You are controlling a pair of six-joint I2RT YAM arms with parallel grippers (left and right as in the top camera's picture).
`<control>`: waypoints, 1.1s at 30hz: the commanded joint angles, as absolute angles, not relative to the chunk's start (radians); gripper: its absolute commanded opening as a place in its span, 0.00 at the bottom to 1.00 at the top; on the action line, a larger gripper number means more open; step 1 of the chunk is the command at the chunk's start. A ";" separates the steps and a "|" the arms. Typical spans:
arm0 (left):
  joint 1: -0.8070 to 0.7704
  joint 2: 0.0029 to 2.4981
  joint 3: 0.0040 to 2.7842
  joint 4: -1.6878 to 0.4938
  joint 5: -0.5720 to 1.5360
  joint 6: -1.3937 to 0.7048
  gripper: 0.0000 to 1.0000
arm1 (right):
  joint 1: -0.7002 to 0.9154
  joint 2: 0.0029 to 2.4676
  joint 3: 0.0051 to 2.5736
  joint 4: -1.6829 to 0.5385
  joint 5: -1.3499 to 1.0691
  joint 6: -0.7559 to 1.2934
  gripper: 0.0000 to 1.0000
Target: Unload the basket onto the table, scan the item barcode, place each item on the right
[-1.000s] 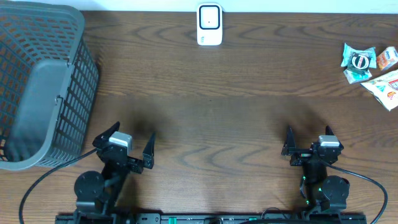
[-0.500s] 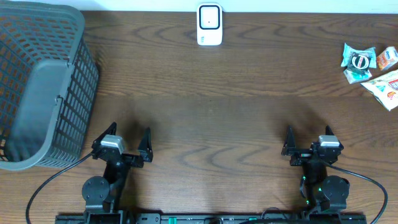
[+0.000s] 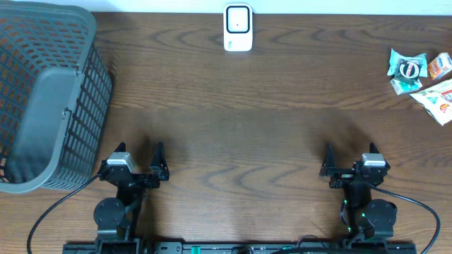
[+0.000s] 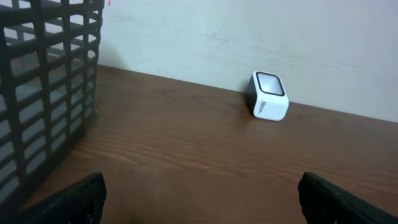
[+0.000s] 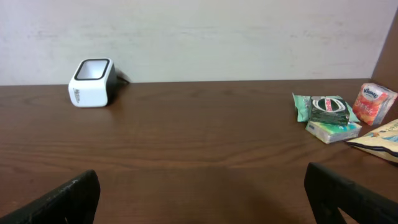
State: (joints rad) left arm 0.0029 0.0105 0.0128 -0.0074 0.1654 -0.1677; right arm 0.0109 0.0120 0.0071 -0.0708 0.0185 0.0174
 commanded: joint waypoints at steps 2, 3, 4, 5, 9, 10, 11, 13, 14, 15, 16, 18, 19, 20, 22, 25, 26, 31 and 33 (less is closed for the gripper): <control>0.006 0.001 0.004 -0.056 0.187 -0.082 0.98 | 0.001 0.006 0.006 -0.075 0.017 0.010 0.99; 0.006 0.001 0.004 -0.056 0.199 -0.056 0.98 | 0.001 0.006 0.006 -0.075 0.017 0.010 0.99; 0.006 0.001 0.004 -0.056 0.204 -0.039 0.98 | 0.001 0.006 0.006 -0.075 0.017 0.010 0.99; 0.006 0.001 0.004 -0.056 0.216 -0.018 0.98 | 0.001 0.006 0.006 -0.075 0.017 0.010 0.99; 0.006 0.001 0.004 -0.056 0.231 0.027 0.98 | 0.001 0.006 0.006 -0.075 0.017 0.010 0.99; 0.006 0.001 0.004 -0.056 0.231 0.027 0.98 | 0.001 0.006 0.006 -0.075 0.017 0.010 0.99; 0.006 0.001 0.004 -0.056 0.231 0.027 0.98 | 0.001 0.006 0.006 -0.075 0.017 0.010 0.99; 0.006 0.001 0.004 -0.056 0.231 0.026 0.98 | 0.001 0.006 0.006 -0.075 0.017 0.010 0.99; 0.006 0.001 0.004 -0.056 0.231 0.026 0.98 | 0.001 0.006 0.006 -0.075 0.017 0.010 0.99; 0.006 0.001 0.004 -0.056 0.231 0.026 0.98 | 0.001 0.006 0.006 -0.075 0.017 0.010 0.99; 0.006 0.001 0.004 -0.056 0.231 0.025 0.98 | 0.001 0.006 0.006 -0.075 0.017 0.010 0.99; 0.006 0.001 0.004 -0.056 0.229 0.025 0.98 | 0.001 0.006 0.006 -0.075 0.017 0.010 0.99; 0.006 0.001 0.004 -0.056 0.227 0.025 0.98 | 0.001 0.006 0.006 -0.075 0.017 0.010 0.99; 0.006 0.001 0.004 -0.056 0.227 0.025 0.98 | 0.001 0.006 0.006 -0.075 0.017 0.010 0.99; 0.006 0.001 0.004 -0.057 0.224 0.025 0.98 | 0.001 0.006 0.006 -0.075 0.017 0.010 0.99; 0.006 0.001 0.004 -0.057 0.224 0.025 0.97 | 0.001 0.006 0.006 -0.075 0.017 0.010 0.99; 0.006 0.001 0.004 -0.057 0.224 0.025 0.98 | 0.001 0.006 0.006 -0.075 0.017 0.010 0.99; 0.006 0.001 0.004 -0.056 0.224 0.026 0.97 | 0.001 0.006 0.006 -0.075 0.017 0.010 0.99; 0.006 0.001 0.004 -0.056 0.224 0.026 0.98 | 0.001 0.006 0.006 -0.075 0.017 0.010 0.99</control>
